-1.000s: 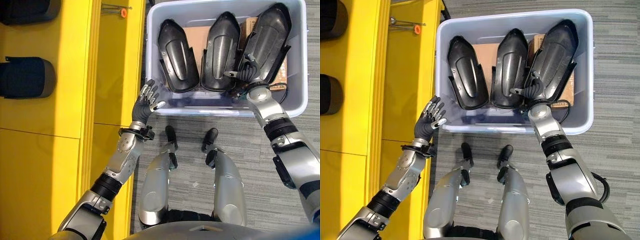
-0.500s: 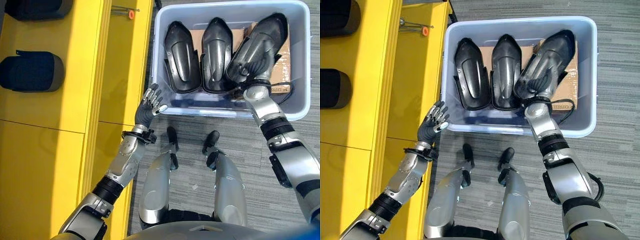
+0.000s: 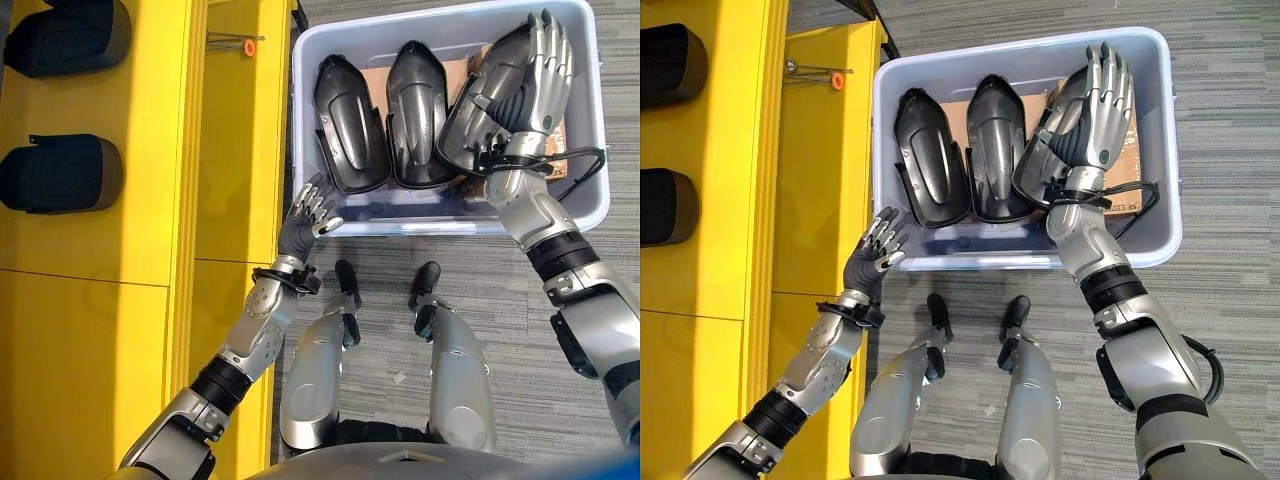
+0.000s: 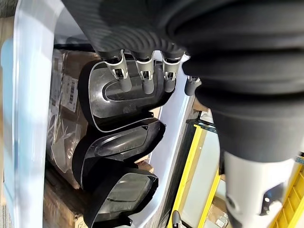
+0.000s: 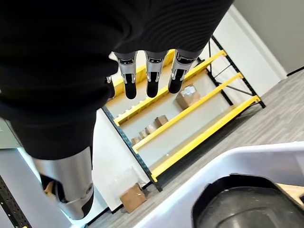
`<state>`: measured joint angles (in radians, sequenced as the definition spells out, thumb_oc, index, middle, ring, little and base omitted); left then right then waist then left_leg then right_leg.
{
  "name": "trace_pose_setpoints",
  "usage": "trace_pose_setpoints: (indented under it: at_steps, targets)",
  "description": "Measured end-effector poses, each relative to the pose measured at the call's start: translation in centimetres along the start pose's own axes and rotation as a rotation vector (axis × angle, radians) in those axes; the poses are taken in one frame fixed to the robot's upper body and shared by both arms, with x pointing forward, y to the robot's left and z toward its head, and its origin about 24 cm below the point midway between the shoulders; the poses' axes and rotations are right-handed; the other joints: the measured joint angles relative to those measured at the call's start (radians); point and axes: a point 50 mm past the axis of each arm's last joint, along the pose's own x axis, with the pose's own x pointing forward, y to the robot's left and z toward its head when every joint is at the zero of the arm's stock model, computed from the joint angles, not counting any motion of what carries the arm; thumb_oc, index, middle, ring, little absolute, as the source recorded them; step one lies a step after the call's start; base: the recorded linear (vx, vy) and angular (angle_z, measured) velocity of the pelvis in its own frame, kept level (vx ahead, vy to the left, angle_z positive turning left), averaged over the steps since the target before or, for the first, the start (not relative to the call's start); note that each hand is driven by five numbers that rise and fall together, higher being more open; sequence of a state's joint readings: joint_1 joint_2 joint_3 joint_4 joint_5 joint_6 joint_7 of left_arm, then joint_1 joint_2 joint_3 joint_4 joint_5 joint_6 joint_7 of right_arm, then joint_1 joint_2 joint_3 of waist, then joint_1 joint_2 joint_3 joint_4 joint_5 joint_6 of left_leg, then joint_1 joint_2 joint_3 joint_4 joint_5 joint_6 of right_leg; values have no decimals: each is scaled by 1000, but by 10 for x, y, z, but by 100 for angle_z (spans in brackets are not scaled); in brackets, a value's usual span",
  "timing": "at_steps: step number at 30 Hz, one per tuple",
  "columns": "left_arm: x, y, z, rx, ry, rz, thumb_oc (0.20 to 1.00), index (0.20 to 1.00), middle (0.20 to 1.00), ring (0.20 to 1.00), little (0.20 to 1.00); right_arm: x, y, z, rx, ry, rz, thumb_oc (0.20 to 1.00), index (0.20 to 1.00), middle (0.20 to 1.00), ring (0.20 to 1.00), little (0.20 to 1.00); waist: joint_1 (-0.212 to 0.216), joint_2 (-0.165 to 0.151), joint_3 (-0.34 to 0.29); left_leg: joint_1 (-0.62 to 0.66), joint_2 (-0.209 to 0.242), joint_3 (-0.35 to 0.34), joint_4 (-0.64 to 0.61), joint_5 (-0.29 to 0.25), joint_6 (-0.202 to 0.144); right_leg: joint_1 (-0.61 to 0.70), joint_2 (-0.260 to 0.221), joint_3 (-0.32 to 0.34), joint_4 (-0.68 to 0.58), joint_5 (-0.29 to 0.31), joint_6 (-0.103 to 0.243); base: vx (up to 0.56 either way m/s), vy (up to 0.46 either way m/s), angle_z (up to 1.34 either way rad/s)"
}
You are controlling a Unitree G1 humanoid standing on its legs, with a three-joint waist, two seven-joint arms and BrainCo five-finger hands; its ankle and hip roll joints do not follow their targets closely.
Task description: Move parts from the plastic box to the shelf.
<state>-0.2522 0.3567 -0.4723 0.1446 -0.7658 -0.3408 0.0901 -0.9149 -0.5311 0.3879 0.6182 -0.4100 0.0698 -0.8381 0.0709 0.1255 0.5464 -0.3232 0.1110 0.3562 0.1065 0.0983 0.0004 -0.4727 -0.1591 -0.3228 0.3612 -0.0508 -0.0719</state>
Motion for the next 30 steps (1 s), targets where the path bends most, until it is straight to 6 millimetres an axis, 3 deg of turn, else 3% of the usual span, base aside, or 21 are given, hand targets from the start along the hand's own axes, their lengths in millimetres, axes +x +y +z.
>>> trace_pose_setpoints:
  at_steps: [4, 11, 19, 30]
  targets:
    - [2, -3, 1, 0, -4, -12, 1000, 1000, 1000, 1000, 1000, -14, 13, -28, 37, 241, 49, 1000, 1000, 1000, 1000, 1000, 0, 0, 0, -29, -1, 4, -1, 1, -1, -33, -1, 4, 4, -1, 2, -6, 19, -2]
    - [5, -14, -4, -24, 5, -18, 1000, 1000, 1000, 1000, 1000, -15, 12, -29, 68, 310, -3, 1000, 1000, 1000, 1000, 1000, 3, 0, 0, -43, -4, 1, -6, 1, -1, -45, -2, 2, 4, 3, -4, 23, 51, 1]
    - [5, -15, -6, -16, 16, -11, 1000, 1000, 1000, 1000, 1000, -18, 13, -28, 57, 332, -32, 1000, 1000, 1000, 1000, 1000, 2, 1, -1, -46, -10, 2, -16, 2, 0, -58, -9, 5, 12, -12, 10, 15, 35, 0]
    - [8, -17, -3, -11, 3, -1, 1000, 1000, 1000, 1000, 1000, -25, 18, -37, 125, 458, -38, 1000, 1000, 1000, 1000, 1000, 4, 2, -1, -67, -13, -4, -10, 2, 1, -77, -14, 2, 21, -8, 3, -4, 0, 1]
